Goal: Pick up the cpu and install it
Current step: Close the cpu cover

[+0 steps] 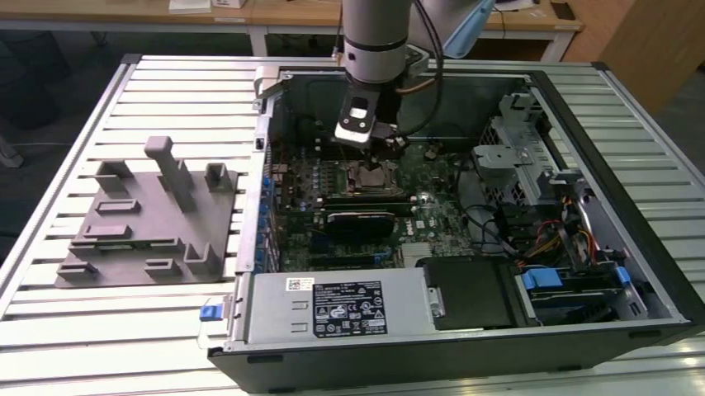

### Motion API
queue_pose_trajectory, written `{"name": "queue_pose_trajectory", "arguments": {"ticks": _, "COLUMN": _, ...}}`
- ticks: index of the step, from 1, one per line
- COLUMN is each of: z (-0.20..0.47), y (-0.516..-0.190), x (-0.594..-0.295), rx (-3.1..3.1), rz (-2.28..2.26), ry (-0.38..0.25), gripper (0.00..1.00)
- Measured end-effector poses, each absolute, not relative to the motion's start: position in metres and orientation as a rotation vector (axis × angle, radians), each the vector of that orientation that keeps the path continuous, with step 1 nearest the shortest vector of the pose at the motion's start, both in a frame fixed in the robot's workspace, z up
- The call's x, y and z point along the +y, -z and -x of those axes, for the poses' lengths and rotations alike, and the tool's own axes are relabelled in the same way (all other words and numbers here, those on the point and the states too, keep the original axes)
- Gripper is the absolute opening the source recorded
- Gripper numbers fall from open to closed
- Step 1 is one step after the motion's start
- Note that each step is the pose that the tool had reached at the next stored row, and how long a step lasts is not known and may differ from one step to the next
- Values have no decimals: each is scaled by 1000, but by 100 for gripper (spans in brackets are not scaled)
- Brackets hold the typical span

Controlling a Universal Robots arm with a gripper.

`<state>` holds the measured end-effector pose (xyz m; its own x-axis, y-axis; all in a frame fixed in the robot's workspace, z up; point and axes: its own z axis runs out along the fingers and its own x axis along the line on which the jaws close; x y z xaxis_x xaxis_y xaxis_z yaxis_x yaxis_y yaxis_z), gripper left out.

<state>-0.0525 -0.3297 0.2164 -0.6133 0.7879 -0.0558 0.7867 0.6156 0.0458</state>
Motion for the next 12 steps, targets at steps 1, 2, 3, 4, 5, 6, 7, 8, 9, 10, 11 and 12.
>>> {"name": "queue_pose_trajectory", "arguments": {"ticks": 1, "z": 53, "y": -216, "x": -330, "rx": 2772, "rz": -1322, "ry": -26, "gripper": 11}}
{"name": "queue_pose_trajectory", "arguments": {"ticks": 2, "z": 53, "y": -216, "x": -330, "rx": 2784, "rz": -1297, "ry": -26, "gripper": 11}}
{"name": "queue_pose_trajectory", "arguments": {"ticks": 3, "z": 53, "y": -216, "x": -330, "rx": 2796, "rz": -1270, "ry": -27, "gripper": 11}}
{"name": "queue_pose_trajectory", "arguments": {"ticks": 4, "z": 53, "y": -216, "x": -330, "rx": 2807, "rz": -1244, "ry": -27, "gripper": 11}}
{"name": "queue_pose_trajectory", "arguments": {"ticks": 5, "z": 53, "y": -216, "x": -330, "rx": 2818, "rz": -1221, "ry": -27, "gripper": 11}}
{"name": "queue_pose_trajectory", "arguments": {"ticks": 6, "z": 53, "y": -216, "x": -330, "rx": 2837, "rz": -1174, "ry": -27, "gripper": 11}}
{"name": "queue_pose_trajectory", "arguments": {"ticks": 7, "z": 53, "y": -216, "x": -330, "rx": 2848, "rz": -1149, "ry": -28, "gripper": 11}}
{"name": "queue_pose_trajectory", "arguments": {"ticks": 8, "z": 53, "y": -216, "x": -330, "rx": 2858, "rz": -1123, "ry": -28, "gripper": 11}}
{"name": "queue_pose_trajectory", "arguments": {"ticks": 9, "z": 53, "y": -216, "x": -330, "rx": 2868, "rz": -1097, "ry": -28, "gripper": 11}}
{"name": "queue_pose_trajectory", "arguments": {"ticks": 10, "z": 53, "y": -216, "x": -330, "rx": 2878, "rz": -1071, "ry": -28, "gripper": 11}}
{"name": "queue_pose_trajectory", "arguments": {"ticks": 11, "z": 53, "y": -216, "x": -330, "rx": 2887, "rz": -1045, "ry": -28, "gripper": 11}}
{"name": "queue_pose_trajectory", "arguments": {"ticks": 12, "z": 53, "y": -216, "x": -330, "rx": 2896, "rz": -1019, "ry": -28, "gripper": 11}}
